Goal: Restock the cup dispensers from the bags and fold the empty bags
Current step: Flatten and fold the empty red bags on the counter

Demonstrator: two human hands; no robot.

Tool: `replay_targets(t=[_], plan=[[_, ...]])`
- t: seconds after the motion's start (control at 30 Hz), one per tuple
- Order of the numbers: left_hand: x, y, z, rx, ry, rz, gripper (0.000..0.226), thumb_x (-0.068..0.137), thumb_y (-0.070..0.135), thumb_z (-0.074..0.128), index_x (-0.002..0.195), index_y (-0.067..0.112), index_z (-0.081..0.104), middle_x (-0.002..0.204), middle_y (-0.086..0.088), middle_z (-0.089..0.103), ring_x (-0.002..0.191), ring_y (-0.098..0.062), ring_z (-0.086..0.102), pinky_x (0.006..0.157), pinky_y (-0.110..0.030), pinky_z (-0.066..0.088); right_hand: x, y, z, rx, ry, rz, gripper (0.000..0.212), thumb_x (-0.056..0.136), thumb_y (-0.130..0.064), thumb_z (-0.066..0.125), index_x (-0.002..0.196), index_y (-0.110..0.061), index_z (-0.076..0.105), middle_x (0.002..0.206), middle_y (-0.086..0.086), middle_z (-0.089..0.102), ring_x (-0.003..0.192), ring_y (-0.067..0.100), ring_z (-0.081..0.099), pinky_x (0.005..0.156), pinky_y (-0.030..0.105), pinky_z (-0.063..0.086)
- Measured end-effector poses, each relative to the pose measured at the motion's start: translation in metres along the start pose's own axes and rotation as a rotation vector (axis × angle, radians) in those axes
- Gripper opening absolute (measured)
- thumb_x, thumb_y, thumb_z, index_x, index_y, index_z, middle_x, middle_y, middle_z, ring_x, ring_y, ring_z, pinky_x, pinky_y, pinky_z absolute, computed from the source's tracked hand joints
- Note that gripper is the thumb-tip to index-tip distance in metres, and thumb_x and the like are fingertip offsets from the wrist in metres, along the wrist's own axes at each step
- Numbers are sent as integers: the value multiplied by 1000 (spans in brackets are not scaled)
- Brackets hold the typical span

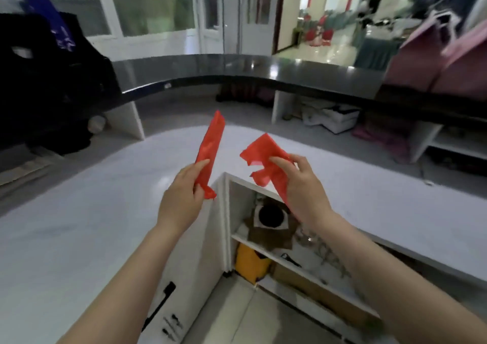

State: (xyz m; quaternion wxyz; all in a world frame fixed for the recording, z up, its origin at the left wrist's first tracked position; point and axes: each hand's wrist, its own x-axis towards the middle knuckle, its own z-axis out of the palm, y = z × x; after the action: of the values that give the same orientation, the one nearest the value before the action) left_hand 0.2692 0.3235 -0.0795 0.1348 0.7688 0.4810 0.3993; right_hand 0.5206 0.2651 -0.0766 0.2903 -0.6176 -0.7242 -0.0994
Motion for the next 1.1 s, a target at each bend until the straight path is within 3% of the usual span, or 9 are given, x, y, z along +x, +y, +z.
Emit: replay_targets(t=[0.07,0.13,0.33,0.5,0.57,0.77,0.9,1.03,1.1], plan=[[10,23,34,-26,-103,90,50,90,2,50,135,23,48,131,-4,55,108,-23,57,88,-34,48,-25,25,-24,-12,73,168,47,86,-21,69,130,-21,53,132,9,51,107,28,60,89,31,50],[20,47,70,-56,-210,167,51,91,5,50,137,26,46,133,-3,54,110,-23,57,92,-40,49,-56,51,-44,8,65,319,45,88,-11,65,131,-15,53,133,11,48,107,30,59,88,31,49],[17,123,171,-215,-448,472,47,91,5,51,136,20,47,131,-4,55,112,-22,56,92,-33,46,-153,94,-91,-106,160,689,39,94,-9,53,133,-10,52,134,12,46,115,28,52,100,36,46],[-15,184,243,-422,-679,649,50,89,8,51,135,27,45,131,-1,54,107,-16,55,88,-31,48,-250,94,-123,-232,264,1053,44,89,-1,49,131,-9,55,130,13,47,112,25,50,94,18,35],[-36,208,264,-482,-769,707,49,88,14,50,134,30,45,130,1,54,104,-11,53,86,-27,46,-285,83,-136,-269,317,1170,43,89,-5,46,130,-9,56,129,14,47,111,25,51,93,20,35],[-96,280,310,-577,-1050,817,53,79,33,44,132,31,49,129,7,54,103,-12,56,82,-27,46,-379,62,-167,-346,460,1471,44,85,4,52,123,-16,61,125,6,51,104,20,53,85,21,38],[-140,330,346,-542,-1109,903,52,87,14,50,134,36,45,127,9,54,94,-7,57,76,-21,45,-442,76,-190,-294,486,1606,45,86,1,54,124,-22,57,122,-2,48,101,8,47,86,16,33],[-189,371,390,-460,-1260,851,51,90,16,49,134,40,42,119,8,55,87,-9,62,76,-34,54,-510,121,-204,-152,502,1730,53,84,-9,59,131,-32,48,119,-8,38,100,10,48,85,17,34],[-216,389,423,-382,-1332,854,52,90,14,50,136,37,43,120,6,55,90,-10,60,80,-31,52,-549,155,-206,-81,474,1756,62,81,-8,59,135,-33,43,121,-6,33,101,9,46,87,17,34]])
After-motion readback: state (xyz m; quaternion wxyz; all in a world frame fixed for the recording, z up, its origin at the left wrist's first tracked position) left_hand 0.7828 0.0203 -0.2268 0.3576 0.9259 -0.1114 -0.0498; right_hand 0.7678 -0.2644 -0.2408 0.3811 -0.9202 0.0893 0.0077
